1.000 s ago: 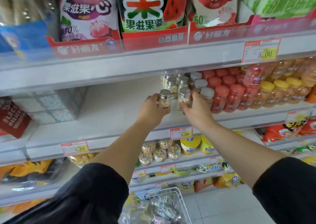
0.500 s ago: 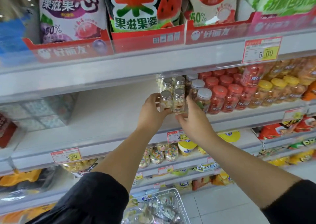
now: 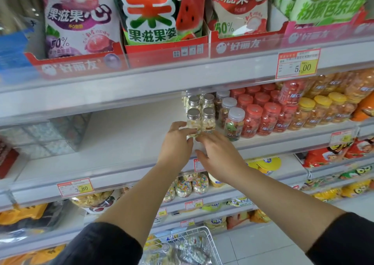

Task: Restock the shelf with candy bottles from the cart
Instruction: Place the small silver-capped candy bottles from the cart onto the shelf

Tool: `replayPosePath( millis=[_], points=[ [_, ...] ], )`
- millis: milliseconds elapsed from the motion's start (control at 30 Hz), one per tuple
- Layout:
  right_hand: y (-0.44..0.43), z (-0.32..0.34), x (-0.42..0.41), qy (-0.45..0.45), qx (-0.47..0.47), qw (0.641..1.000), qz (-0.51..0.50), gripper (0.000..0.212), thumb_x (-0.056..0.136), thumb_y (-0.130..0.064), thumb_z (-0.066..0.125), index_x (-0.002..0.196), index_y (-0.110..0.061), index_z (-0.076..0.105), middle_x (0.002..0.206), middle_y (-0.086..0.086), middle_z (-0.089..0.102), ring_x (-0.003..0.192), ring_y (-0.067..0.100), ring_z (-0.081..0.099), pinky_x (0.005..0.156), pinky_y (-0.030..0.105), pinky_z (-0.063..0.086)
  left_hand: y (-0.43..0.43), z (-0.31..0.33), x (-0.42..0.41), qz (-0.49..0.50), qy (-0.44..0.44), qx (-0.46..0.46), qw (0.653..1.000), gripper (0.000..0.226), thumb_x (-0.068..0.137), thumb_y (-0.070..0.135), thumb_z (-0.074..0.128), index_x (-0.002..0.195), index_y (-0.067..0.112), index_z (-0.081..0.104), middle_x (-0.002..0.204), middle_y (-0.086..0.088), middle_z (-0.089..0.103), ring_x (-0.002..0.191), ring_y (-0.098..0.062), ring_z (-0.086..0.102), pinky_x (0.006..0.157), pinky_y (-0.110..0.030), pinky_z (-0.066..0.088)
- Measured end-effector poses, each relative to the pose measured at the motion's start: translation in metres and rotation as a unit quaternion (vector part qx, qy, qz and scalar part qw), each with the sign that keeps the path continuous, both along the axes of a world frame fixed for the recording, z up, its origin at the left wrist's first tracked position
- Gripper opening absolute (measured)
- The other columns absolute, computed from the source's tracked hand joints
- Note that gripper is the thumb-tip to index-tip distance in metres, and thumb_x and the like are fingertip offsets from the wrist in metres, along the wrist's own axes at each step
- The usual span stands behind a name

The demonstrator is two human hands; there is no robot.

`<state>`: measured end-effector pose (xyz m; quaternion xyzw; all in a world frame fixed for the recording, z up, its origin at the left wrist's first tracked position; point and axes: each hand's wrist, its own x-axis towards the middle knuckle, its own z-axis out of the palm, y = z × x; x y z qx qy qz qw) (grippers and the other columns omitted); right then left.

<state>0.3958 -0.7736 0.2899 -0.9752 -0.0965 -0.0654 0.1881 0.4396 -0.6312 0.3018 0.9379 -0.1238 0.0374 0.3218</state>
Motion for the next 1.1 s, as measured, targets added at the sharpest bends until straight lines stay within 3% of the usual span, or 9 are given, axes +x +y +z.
replayPosePath(
  millis=[133, 333, 533, 867, 1033, 1100],
  points=[
    [0.000, 0.003, 0.005, 0.011, 0.014, 1.000, -0.006, 0.039, 0.098, -0.032, 0.050, 0.130, -0.011, 0.057, 0.134, 0.006, 0.053, 0.131, 0.026, 0.037, 0.109, 0.040, 0.032, -0.006, 0.000, 0.005, 0.004, -0.003, 0.016, 1.000, 0.034, 0.098, 0.011, 0.053, 0.123, 0.026, 0.069, 0.143, 0.003, 0.043, 0.102, -0.017, 0.061, 0.085, -0.017, 0.040],
    [0.000, 0.005, 0.008, 0.021, 0.022, 1.000, -0.005, 0.034, 0.097, -0.028, 0.052, 0.125, -0.012, 0.059, 0.134, 0.007, 0.050, 0.133, 0.027, 0.034, 0.111, 0.041, 0.030, -0.011, 0.001, 0.009, 0.006, 0.006, 0.019, 1.000, 0.037, 0.099, 0.011, 0.050, 0.129, 0.026, 0.065, 0.147, 0.003, 0.038, 0.108, -0.015, 0.061, 0.086, -0.014, 0.038],
    [-0.002, 0.006, 0.010, 0.043, 0.021, 0.999, -0.006, 0.031, 0.097, -0.029, 0.053, 0.123, -0.014, 0.058, 0.147, 0.007, 0.040, 0.142, 0.027, 0.023, 0.116, 0.041, 0.025, -0.013, 0.001, 0.011, 0.006, 0.013, 0.012, 1.000, 0.037, 0.099, 0.009, 0.049, 0.129, 0.025, 0.065, 0.146, 0.003, 0.038, 0.106, -0.013, 0.062, 0.085, -0.012, 0.037],
    [-0.011, 0.008, 0.010, 0.035, 0.037, 0.998, 0.024, 0.029, 0.096, -0.028, 0.057, 0.120, -0.013, 0.060, 0.145, 0.007, 0.042, 0.142, 0.026, 0.026, 0.115, 0.038, 0.025, -0.009, 0.000, 0.008, -0.003, 0.011, 0.016, 1.000, 0.044, 0.097, 0.003, 0.052, 0.134, 0.023, 0.060, 0.149, 0.001, 0.037, 0.108, -0.016, 0.062, 0.086, -0.014, 0.039],
    [-0.016, 0.011, -0.021, -0.013, 0.077, 0.994, 0.081, 0.023, 0.096, -0.023, 0.059, 0.116, -0.013, 0.062, 0.143, 0.004, 0.047, 0.143, 0.020, 0.029, 0.110, 0.031, 0.028, 0.001, 0.003, -0.023, 0.007, -0.030, -0.061, 0.998, 0.042, 0.097, 0.001, 0.050, 0.131, 0.020, 0.062, 0.145, 0.001, 0.042, 0.110, -0.015, 0.062, 0.091, -0.017, 0.044],
    [-0.018, 0.004, -0.042, -0.036, 0.106, 0.987, 0.119, 0.015, 0.095, -0.019, 0.060, 0.109, -0.014, 0.066, 0.130, 0.000, 0.057, 0.135, 0.015, 0.038, 0.104, 0.025, 0.031, 0.011, -0.002, -0.050, 0.006, -0.069, -0.096, 0.993, 0.039, 0.096, -0.001, 0.050, 0.125, 0.020, 0.066, 0.138, 0.003, 0.048, 0.104, -0.011, 0.062, 0.089, -0.019, 0.047]
  ],
)
